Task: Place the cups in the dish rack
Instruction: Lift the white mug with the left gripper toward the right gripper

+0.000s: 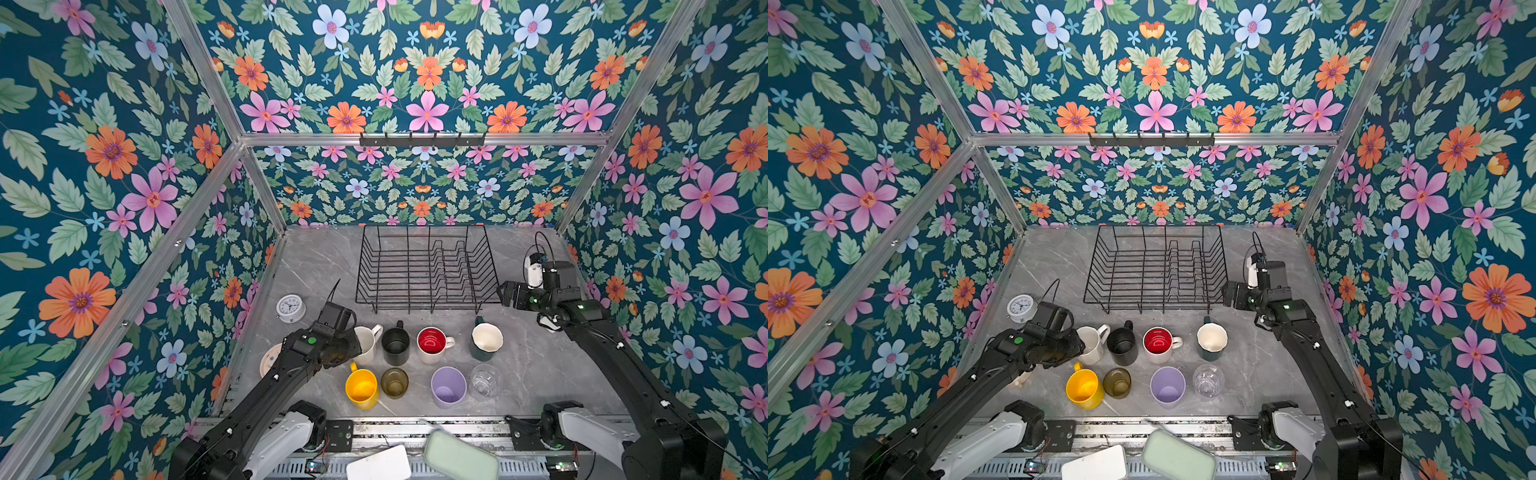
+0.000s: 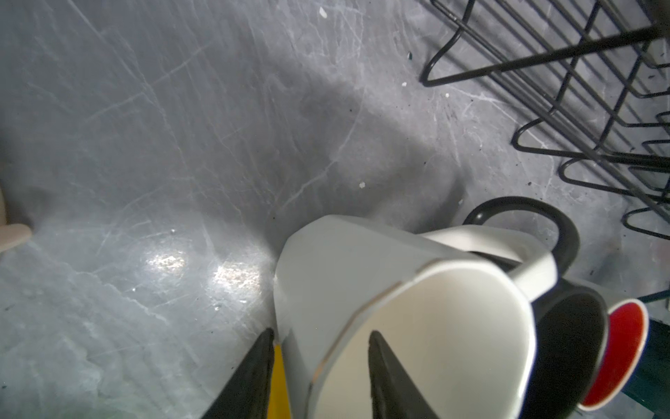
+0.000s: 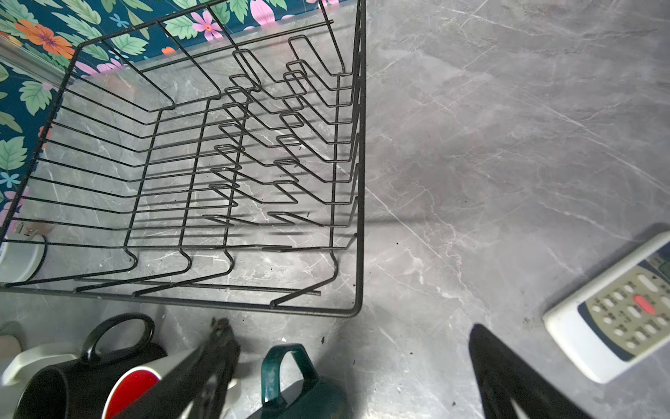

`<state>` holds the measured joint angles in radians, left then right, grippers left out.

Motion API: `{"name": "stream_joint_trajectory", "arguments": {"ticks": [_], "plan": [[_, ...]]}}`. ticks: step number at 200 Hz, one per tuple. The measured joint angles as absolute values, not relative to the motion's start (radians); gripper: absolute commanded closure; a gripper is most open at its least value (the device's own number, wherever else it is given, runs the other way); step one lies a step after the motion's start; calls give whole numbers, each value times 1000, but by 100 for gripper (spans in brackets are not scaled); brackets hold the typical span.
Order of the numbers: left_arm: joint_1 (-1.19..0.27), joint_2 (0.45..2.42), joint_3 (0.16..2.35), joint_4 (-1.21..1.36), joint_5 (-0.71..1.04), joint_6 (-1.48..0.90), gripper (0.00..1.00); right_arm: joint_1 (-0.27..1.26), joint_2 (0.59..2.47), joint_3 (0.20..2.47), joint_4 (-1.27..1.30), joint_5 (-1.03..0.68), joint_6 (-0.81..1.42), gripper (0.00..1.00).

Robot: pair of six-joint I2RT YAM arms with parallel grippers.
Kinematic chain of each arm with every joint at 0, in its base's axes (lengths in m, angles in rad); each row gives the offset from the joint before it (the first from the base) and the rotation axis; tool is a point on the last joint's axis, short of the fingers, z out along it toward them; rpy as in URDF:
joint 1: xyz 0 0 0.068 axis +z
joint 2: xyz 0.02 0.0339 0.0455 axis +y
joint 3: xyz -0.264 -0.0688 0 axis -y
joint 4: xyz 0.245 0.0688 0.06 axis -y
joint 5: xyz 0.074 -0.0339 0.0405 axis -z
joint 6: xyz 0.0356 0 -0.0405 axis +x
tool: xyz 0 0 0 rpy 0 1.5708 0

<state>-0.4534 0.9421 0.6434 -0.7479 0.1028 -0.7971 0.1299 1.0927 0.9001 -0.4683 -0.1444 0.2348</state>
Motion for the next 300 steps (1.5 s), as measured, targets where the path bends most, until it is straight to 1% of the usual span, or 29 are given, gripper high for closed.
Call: {"name": "stream_joint_trajectory", "arguments": {"ticks": [55,91,125,175,207,258,300], "plan": [[-453,944,635,-730,88,-804,73,130,1087,899,-468,-128,233,1],[-453,942,635,-741,64,-797,88,130,1085,894,-468,-128,233,1],[-455,937,636,-754,69,-805,100,130,1085,894,-468,-128,233,1],[-453,909,651,-771,51,-812,100,130,1083,895,-468,-129,233,1],[-453,858,697,-786,43,-813,100,130,1076,905,-468,-134,233,1],[-453,789,848,-881,25,-806,100,130,1048,924,-467,-184,237,1],[-453,772,996,-950,4,-777,100,131,1023,929,-456,-252,255,2]]}}
